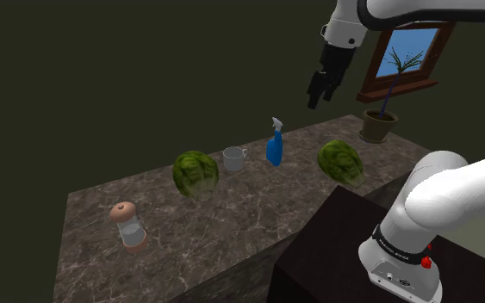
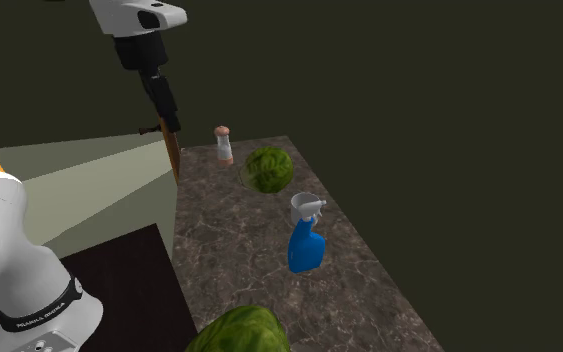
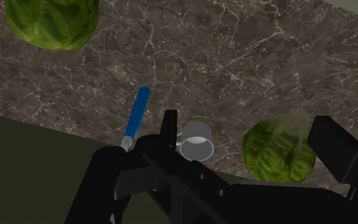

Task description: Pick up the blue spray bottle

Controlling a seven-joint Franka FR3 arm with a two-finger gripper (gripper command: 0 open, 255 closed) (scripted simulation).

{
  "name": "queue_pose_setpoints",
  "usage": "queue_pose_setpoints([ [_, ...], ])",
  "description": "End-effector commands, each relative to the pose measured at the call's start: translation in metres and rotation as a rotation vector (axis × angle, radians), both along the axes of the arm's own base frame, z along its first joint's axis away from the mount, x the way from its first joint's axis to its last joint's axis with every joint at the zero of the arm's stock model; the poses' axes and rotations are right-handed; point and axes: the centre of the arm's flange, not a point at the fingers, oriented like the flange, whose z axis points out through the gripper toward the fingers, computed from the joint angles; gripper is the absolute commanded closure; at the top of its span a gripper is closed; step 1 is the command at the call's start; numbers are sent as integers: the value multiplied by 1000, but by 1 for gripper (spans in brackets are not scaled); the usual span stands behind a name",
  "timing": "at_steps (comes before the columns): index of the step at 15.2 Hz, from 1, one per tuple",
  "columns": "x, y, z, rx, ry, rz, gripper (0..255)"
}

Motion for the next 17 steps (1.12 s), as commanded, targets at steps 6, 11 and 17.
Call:
queue_pose_setpoints([
  [6,51,-29,-35,-12,29,-19,0],
  [11,100,-59,-70,-24,58,-39,0],
  [17,157,-97,-115,-38,92,-62,0],
])
